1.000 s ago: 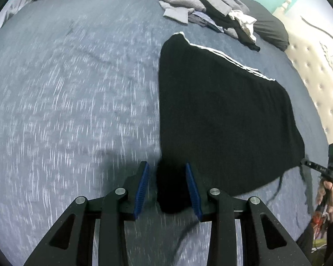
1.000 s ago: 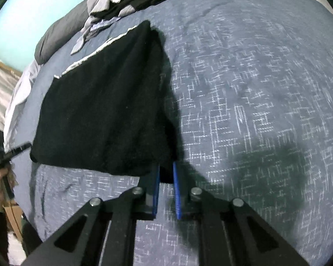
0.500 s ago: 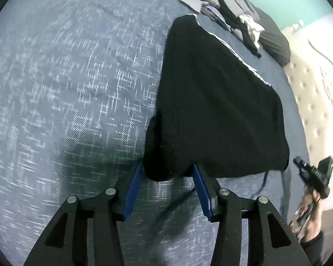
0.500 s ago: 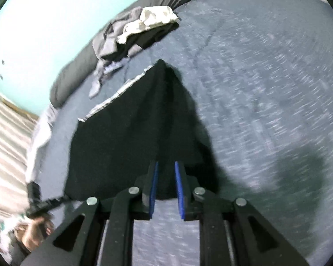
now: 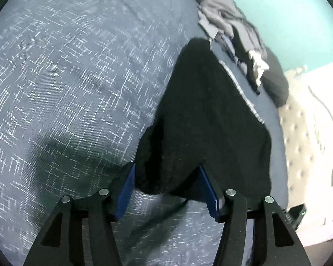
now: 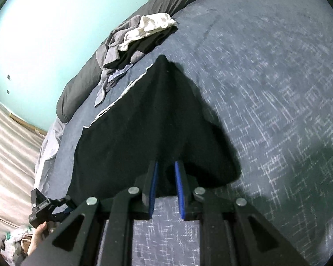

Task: Fold clothes
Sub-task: 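Lift the hoodie edge with both grippers and fold it over the other half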

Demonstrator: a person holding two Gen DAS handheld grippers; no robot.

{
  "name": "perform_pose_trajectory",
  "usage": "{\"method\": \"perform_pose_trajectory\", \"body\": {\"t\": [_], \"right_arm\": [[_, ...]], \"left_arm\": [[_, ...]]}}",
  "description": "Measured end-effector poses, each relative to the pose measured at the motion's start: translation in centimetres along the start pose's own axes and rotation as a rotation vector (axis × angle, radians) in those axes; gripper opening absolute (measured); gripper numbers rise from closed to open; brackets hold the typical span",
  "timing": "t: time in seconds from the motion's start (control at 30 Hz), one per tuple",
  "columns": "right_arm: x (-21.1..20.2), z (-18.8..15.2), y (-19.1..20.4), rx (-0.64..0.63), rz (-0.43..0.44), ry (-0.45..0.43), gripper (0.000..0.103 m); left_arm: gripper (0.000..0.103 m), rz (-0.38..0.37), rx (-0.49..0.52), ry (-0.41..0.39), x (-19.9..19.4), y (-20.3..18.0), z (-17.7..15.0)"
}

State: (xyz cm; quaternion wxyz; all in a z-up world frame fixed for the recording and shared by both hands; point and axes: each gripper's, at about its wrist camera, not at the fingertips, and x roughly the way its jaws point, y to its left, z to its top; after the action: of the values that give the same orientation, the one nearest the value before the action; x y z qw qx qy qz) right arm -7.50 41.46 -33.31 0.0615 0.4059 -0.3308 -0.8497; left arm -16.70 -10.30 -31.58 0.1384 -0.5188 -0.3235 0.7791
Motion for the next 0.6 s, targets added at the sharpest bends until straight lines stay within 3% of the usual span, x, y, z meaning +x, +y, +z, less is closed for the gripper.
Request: {"method": "perform_pose_trajectory", "body": {"t": [0.1, 0.5, 0.57, 0.6], "right_arm": [[0.1, -0.1, 0.5, -0.031, -0.002, -0.001, 0.015], [0.7, -0.9, 1.9, -0.089, 0.044, 0.003, 0.015], [0.8, -1.1, 1.8, -0.089, 0.041, 0.005, 0.015], [0.8, -1.1, 1.8, -0.09, 0.042, 0.005, 0.015]], "left_arm": [[0.074, -0.022, -0.029, -0.022, -0.2, 0.3, -0.3], [0.073, -0.017, -0.067, -0.056, 1.6, 0.0, 0.5], [0.067, -0.018, -0.07, -0.072, 1.6, 0.1, 0.6], [0.056, -0.021, -0.073, -0.077, 1.6, 0.1, 0.6]]}}
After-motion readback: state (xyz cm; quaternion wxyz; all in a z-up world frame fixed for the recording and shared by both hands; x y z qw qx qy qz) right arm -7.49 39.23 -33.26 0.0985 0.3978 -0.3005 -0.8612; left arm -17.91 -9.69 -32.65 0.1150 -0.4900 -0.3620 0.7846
